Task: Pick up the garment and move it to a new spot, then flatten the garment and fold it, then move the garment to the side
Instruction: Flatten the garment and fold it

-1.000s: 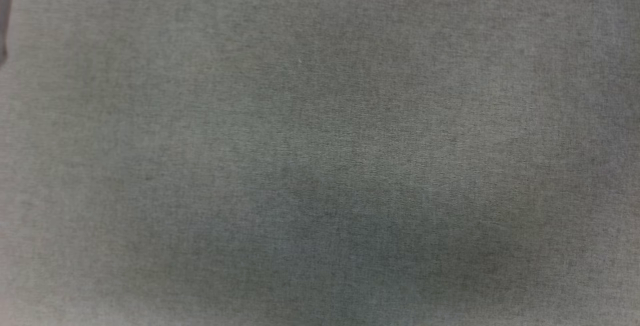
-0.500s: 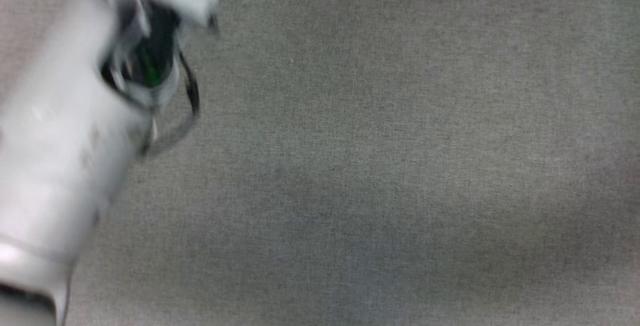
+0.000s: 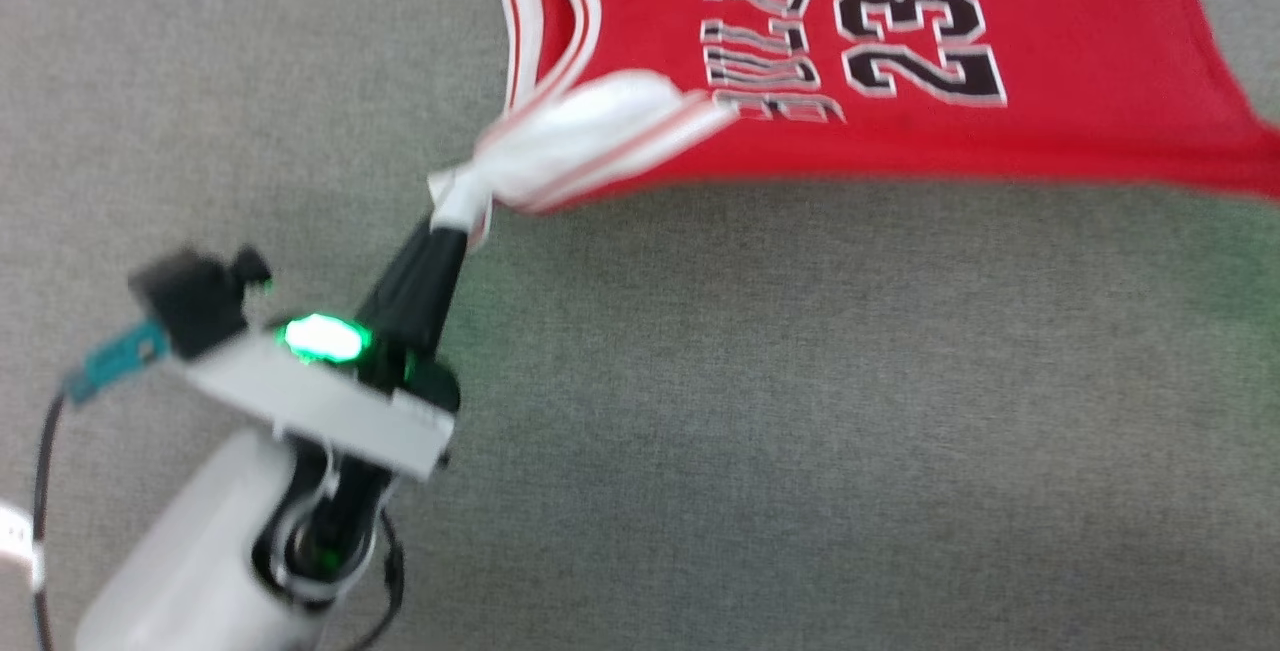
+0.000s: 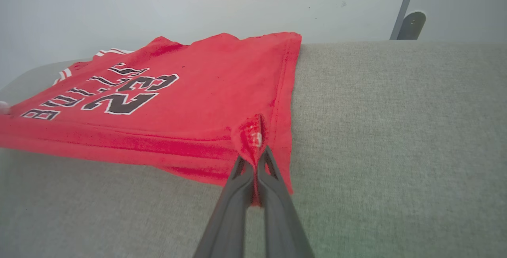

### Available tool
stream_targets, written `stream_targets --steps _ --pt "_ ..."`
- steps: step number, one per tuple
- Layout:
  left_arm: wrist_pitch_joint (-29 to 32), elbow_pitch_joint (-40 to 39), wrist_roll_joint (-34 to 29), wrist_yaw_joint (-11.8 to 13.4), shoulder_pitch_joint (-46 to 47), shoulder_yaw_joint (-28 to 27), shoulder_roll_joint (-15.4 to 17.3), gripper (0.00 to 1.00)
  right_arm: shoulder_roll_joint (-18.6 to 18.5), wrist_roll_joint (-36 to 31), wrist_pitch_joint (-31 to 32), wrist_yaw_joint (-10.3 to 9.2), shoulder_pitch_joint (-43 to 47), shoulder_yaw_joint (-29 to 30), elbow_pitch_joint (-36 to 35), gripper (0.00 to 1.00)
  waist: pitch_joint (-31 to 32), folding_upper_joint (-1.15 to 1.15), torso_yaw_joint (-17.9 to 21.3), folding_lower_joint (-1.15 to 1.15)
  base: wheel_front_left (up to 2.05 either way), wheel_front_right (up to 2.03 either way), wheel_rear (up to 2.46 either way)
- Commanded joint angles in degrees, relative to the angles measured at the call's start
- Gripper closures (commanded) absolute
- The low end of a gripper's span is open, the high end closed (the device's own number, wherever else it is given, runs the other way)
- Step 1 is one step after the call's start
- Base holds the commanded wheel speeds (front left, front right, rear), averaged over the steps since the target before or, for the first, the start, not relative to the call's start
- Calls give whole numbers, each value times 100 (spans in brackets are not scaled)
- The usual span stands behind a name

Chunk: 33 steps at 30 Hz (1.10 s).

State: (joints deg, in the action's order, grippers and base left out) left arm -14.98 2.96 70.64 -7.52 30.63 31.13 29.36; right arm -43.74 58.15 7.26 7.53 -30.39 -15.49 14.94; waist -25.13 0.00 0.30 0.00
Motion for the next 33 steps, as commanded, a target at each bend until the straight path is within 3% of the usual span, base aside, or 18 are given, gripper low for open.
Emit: stream_targets --steps 1,7,12,17,23,33 --pt "-23 -181 -159 10 -394 -127 78 100 -95 28 93 -8 462 206 -267 100 240 0 69 0 0 0 0" --pt "-25 -909 -554 11 -1706 -616 248 100 -81 -189 507 -9 1915 1049 -1267 100 427 0 210 0 0 0 0" --pt "-25 -1560 -927 46 -2756 -1081 216 100 310 -489 975 -10 2996 1951 -2261 100 414 0 283 0 0 0 0" --pt "-2 -2025 -1164 170 -3100 -1065 280 100 860 -752 1517 -8 3587 2643 -3150 100 337 0 266 0 0 0 0" --pt "208 -1947 -1226 146 -2554 -955 241 100 1268 -797 1959 -8 3209 2751 -3412 100 274 0 242 0 0 0 0" --pt "639 -686 -1112 6 -674 -420 -147 100 1368 -879 2205 -7 1663 2399 -2194 100 -11 0 134 0 0 0 0"
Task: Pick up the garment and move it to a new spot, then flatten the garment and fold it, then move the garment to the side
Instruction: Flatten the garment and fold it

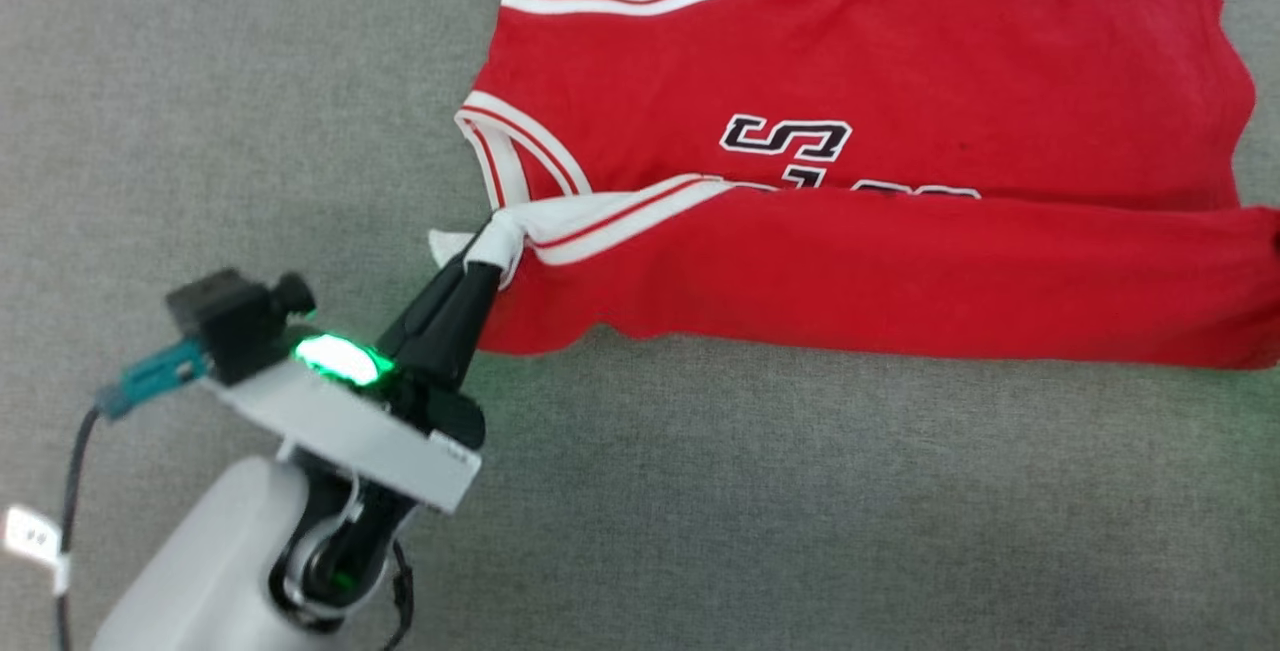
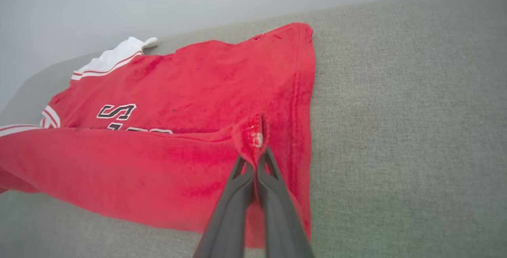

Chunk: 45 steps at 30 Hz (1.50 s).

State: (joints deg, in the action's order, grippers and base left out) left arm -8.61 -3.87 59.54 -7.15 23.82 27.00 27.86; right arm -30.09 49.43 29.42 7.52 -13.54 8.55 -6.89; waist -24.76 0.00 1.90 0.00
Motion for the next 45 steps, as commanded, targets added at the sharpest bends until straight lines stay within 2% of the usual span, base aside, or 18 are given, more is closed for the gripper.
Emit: stream_targets --steps 1,6,18,19,20,21,22,24,25,29,32,38,45 --pt "17 205 -69 -38 137 62 10 100 9 -4 -30 -6 -142 -69 140 100 -80 0 -18 0 0 0 0" --pt "-188 1111 53 -41 652 462 -139 100 -64 -67 -256 -6 -560 -398 875 100 -342 0 2 0 0 0 0" --pt "-426 2529 -164 -23 1041 1316 68 100 -137 93 -840 -7 -739 -1076 1687 100 -542 0 18 0 0 0 0" --pt "-443 2587 -168 -24 1086 1371 85 92 -141 109 -879 -7 -747 -1127 1719 100 -527 0 18 0 0 0 0" --pt "-448 2645 -175 -23 1112 1427 110 79 -149 119 -928 -7 -757 -1183 1745 100 -500 0 20 0 0 0 0" --pt "-454 2697 -188 -22 1139 1486 144 51 -169 117 -994 -7 -767 -1239 1761 100 -465 0 17 0 0 0 0" --pt "-464 2745 -208 -18 1175 1519 189 0 -187 107 -1063 -7 -772 -1290 1767 93 -420 0 18 0 0 0 0" --pt "-460 2788 -181 -4 1211 1593 270 0 -214 119 -1210 -6 -767 -1365 1784 46 -293 0 15 0 0 0 0" --pt "-460 2760 -202 -5 1224 1635 317 0 -227 138 -1284 -6 -757 -1390 1789 0 -221 0 12 0 0 0 0" --pt "-391 2600 -291 -13 1397 1645 579 0 -285 179 -1545 -6 -702 -1424 1775 0 141 0 9 0 0 0 0" --pt "12 2317 -227 35 1516 1652 839 0 -297 240 -1667 -6 -642 -1393 1743 0 391 0 -4 0 0 0 0" --pt "1493 1524 -144 367 1872 1850 1446 0 -309 303 -1758 -5 -524 -1335 1677 0 769 0 -25 0 0 0 0" --pt "3778 703 737 1041 2104 2149 1635 0 -275 332 -1716 -5 -501 -1346 1677 0 887 0 16 0 0 0 0"
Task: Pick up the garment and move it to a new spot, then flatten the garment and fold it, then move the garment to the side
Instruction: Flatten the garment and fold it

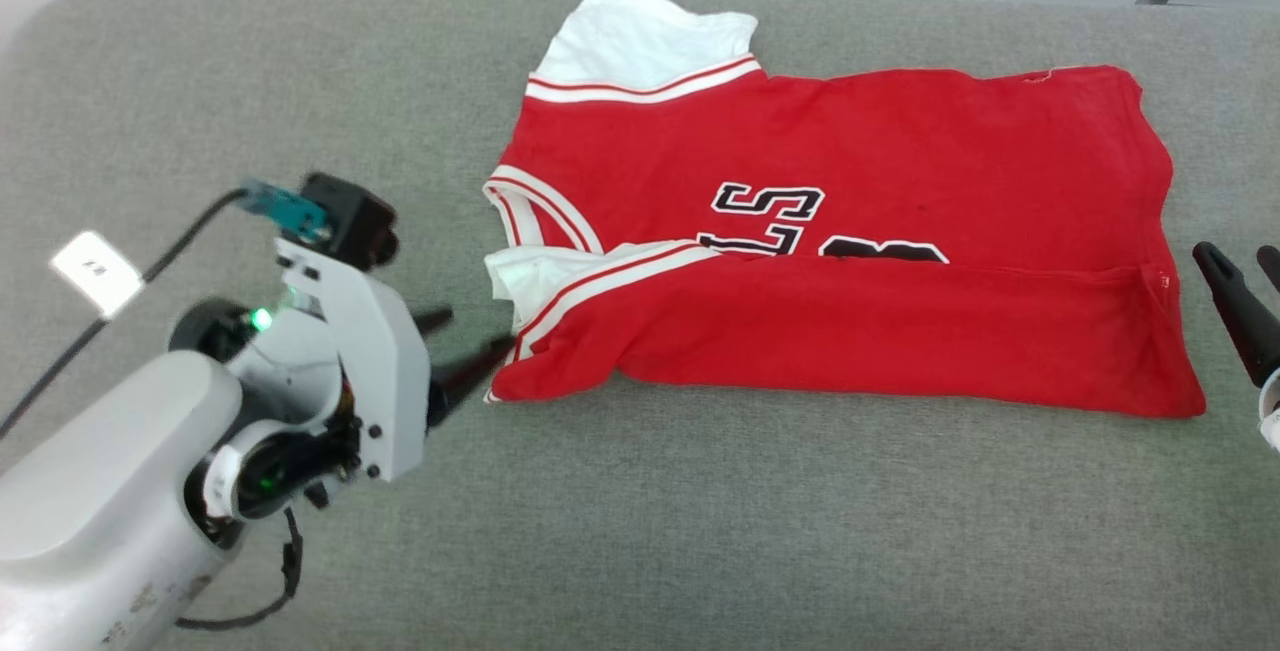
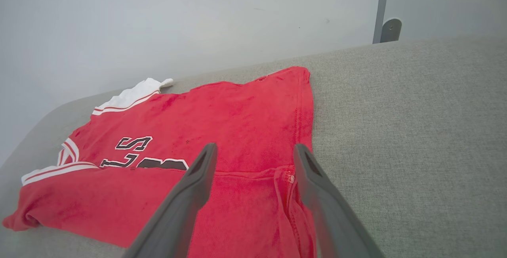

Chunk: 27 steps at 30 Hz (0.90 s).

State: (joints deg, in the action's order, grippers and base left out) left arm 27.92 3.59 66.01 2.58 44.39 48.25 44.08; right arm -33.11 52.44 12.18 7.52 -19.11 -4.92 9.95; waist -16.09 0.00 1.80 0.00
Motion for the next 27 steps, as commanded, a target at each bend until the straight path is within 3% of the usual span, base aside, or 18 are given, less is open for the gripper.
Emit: stream_targets --steps 1,5,9,21,22,23,24,25,27 --pt "372 -119 178 145 79 63 25 0 35 38 18 -5 30 -13 -17 0 5 0 52 0 0 0 0" --pt "937 -139 477 466 104 135 -27 0 41 60 15 -5 -68 -39 -41 0 -101 0 171 0 0 0 0" --pt "1157 138 695 593 123 131 -185 0 22 94 -9 -6 -130 -25 -24 0 -252 0 302 0 0 0 0" --pt "1279 1113 808 463 100 239 -458 0 -45 166 -44 -6 -265 -86 -70 0 -579 0 587 0 0 0 0" --pt "1269 1151 819 426 82 253 -488 5 -56 171 -19 -5 -264 -96 -68 0 -589 0 595 0 0 0 0" --pt "1257 1192 837 418 64 255 -522 35 -77 171 11 -6 -258 -105 -69 0 -595 0 596 0 0 0 0" --pt "1259 1211 841 369 49 272 -561 72 -105 173 52 -5 -251 -127 -76 0 -600 0 595 0 0 0 0" --pt "1263 1215 856 337 38 290 -596 100 -142 182 123 -5 -243 -161 -84 0 -603 0 590 0 0 0 0" --pt "1246 1209 893 271 34 290 -669 100 -288 124 347 -5 -228 -279 -120 0 -609 0 573 0 0 0 0"
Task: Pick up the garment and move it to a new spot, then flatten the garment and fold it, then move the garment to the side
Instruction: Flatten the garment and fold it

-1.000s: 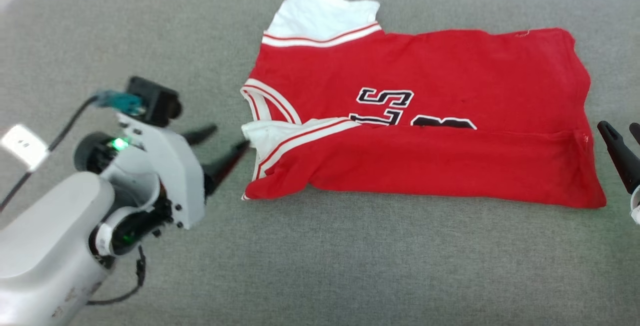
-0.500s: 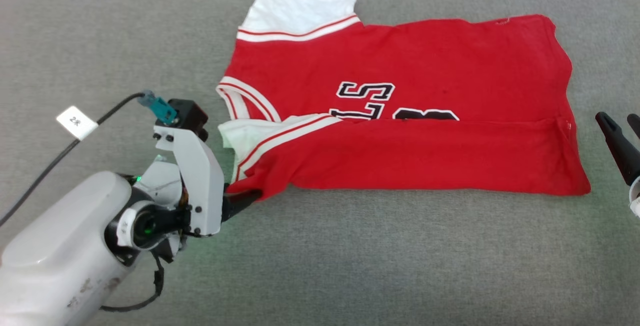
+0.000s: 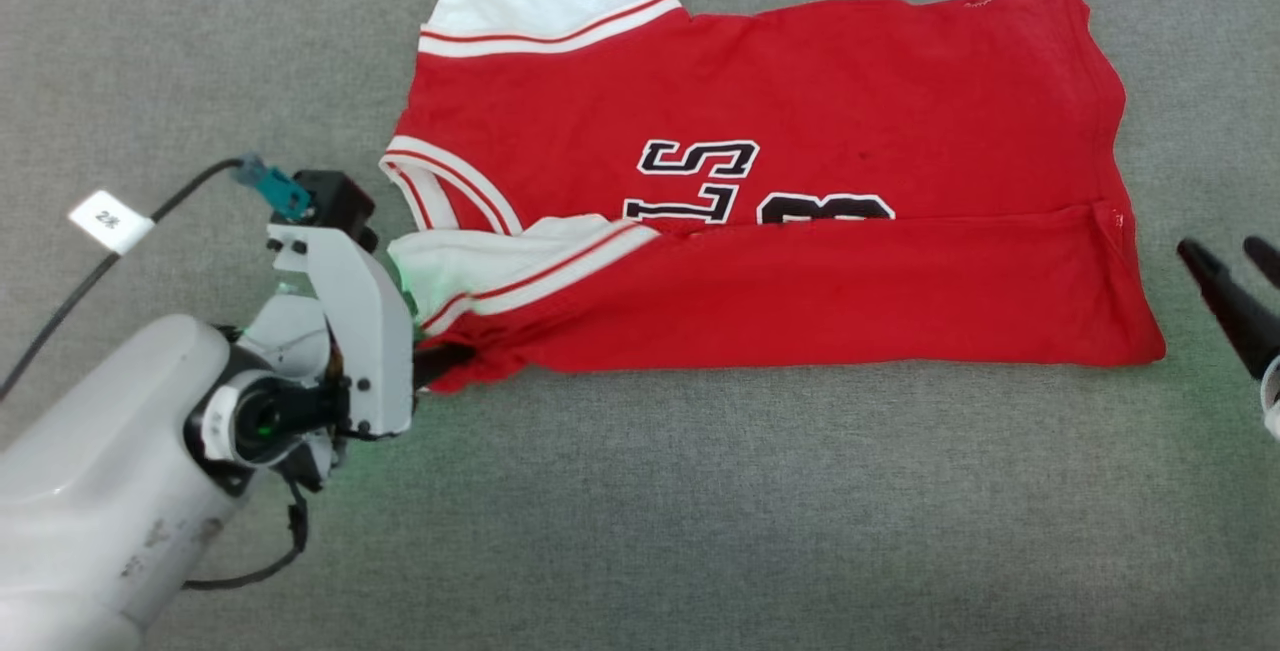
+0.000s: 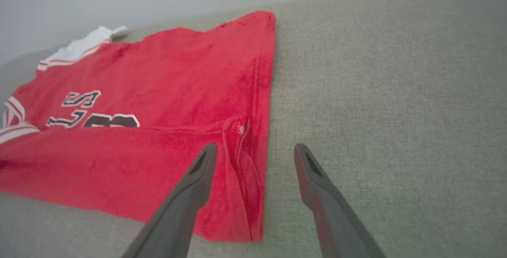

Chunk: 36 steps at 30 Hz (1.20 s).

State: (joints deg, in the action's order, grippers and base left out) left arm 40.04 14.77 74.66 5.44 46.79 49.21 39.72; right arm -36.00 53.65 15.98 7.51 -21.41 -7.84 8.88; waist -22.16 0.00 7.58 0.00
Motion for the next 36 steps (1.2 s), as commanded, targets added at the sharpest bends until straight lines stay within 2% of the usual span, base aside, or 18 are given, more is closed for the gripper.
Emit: stream_targets --steps 1,10,14,21,22,23,24,29,36 --pt "14 81 25 -51 -201 195 -260 100 -93 -35 126 -5 12 -73 -41 0 -2 0 -17 0 0 0 0" --pt "-207 2 -81 -268 -124 184 -385 100 -869 -465 1960 -5 -297 -801 -330 0 -76 0 -175 0 0 0 0" --pt "-298 -10 -150 -364 -41 174 -446 100 -680 -674 2510 -5 -643 -1000 -190 0 -167 0 -248 0 0 0 0" --pt "-432 38 -279 -479 98 214 -598 100 -420 -934 2868 -6 -873 -1163 445 0 -279 0 -461 0 0 0 0" --pt "-445 46 -290 -485 102 215 -615 100 -404 -927 2888 -6 -837 -1212 481 18 -279 0 -479 0 0 0 0" --pt "-459 48 -300 -498 101 221 -627 100 -392 -899 2893 -6 -802 -1244 510 71 -278 0 -495 0 0 0 0" --pt "-481 48 -298 -519 95 224 -637 100 -380 -874 2849 -6 -779 -1249 522 100 -274 0 -507 0 0 0 0" --pt "-649 -3 -247 -591 -48 131 -542 100 -385 -729 2644 -5 -654 -1174 501 100 -160 0 -525 0 0 0 0" --pt "-910 -559 -143 -560 -557 -22 -15 100 -682 -455 2601 -5 -175 -1015 133 100 143 0 -533 0 0 0 0"
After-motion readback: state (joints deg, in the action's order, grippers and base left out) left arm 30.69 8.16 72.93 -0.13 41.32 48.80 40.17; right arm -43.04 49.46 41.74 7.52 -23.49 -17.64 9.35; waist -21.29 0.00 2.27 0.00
